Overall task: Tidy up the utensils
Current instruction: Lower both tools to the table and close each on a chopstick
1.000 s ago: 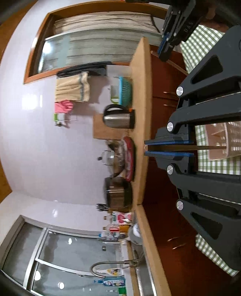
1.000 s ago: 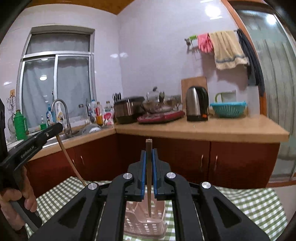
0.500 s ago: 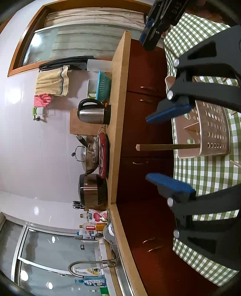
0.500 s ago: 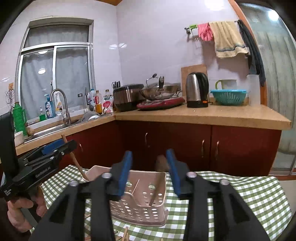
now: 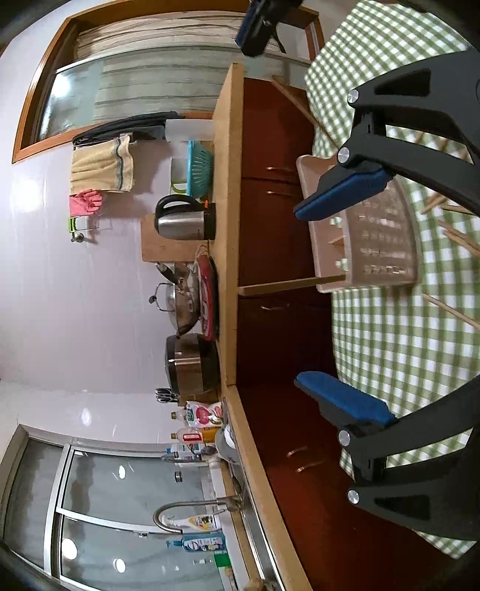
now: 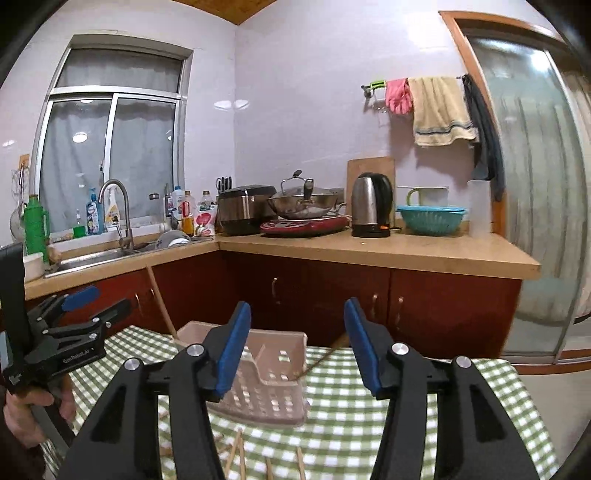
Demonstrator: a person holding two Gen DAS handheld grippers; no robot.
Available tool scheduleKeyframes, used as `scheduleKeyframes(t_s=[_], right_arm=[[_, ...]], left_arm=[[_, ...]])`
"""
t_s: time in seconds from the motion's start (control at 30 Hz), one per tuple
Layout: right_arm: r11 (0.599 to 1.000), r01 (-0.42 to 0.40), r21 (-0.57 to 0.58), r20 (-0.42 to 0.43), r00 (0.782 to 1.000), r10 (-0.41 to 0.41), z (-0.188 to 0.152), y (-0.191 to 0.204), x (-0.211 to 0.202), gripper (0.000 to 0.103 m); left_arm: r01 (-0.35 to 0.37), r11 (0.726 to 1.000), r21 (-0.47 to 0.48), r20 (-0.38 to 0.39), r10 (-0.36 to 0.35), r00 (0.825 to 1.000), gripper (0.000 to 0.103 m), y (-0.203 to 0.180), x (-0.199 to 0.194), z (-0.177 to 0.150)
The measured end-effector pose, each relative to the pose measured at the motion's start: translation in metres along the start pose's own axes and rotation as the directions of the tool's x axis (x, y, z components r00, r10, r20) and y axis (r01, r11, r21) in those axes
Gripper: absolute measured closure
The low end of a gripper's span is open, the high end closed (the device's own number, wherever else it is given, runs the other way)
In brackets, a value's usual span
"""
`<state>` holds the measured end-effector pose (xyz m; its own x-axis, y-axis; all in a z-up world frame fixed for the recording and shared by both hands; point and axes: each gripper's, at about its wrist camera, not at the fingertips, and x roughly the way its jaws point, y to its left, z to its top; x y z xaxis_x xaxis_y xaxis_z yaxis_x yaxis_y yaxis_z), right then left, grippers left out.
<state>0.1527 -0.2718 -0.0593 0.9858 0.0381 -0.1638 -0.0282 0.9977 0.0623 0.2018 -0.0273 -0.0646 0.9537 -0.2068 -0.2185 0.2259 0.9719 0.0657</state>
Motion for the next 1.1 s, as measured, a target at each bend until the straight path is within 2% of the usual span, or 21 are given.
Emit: scheduleKeyframes(t_s=[0.33,0.53,0.67,0.87,1.1], right_arm=[[0.999,0.040,-0.032,-0.060,0.997,-0.041,-0.070,0.005,-0.060,0.052],[0.999,-0.016,-0.049,-0.138,0.990,0.009,-0.120,0.014,-0.075,0.057],[0.996,-0.066,-0.060,-0.199,0.979,0.053,-0.148,0.023,-0.075,0.060],[0.991,-0.107,-0.083,-0.277,0.957,0.080,-0.176,0.030,-0.069,0.066],[0.991,-0.108,-0.077,-0.378,0.923,0.071,-0.206,0.027,-0.058,0.078]], left_arm=[[-0.052,0.999,0.014,-0.102,0.053,0.993,0.021,0.002,-0.047,-0.061],[-0.074,0.997,-0.006,-0.180,0.072,0.981,0.021,0.006,-0.070,-0.102],[-0.081,0.997,0.002,-0.208,0.080,0.975,0.022,0.007,-0.080,-0.124],[-0.072,0.997,0.014,-0.265,0.073,0.962,0.029,0.000,-0.085,-0.151],[-0.043,0.999,0.021,-0.332,0.048,0.942,0.042,-0.006,-0.079,-0.174]])
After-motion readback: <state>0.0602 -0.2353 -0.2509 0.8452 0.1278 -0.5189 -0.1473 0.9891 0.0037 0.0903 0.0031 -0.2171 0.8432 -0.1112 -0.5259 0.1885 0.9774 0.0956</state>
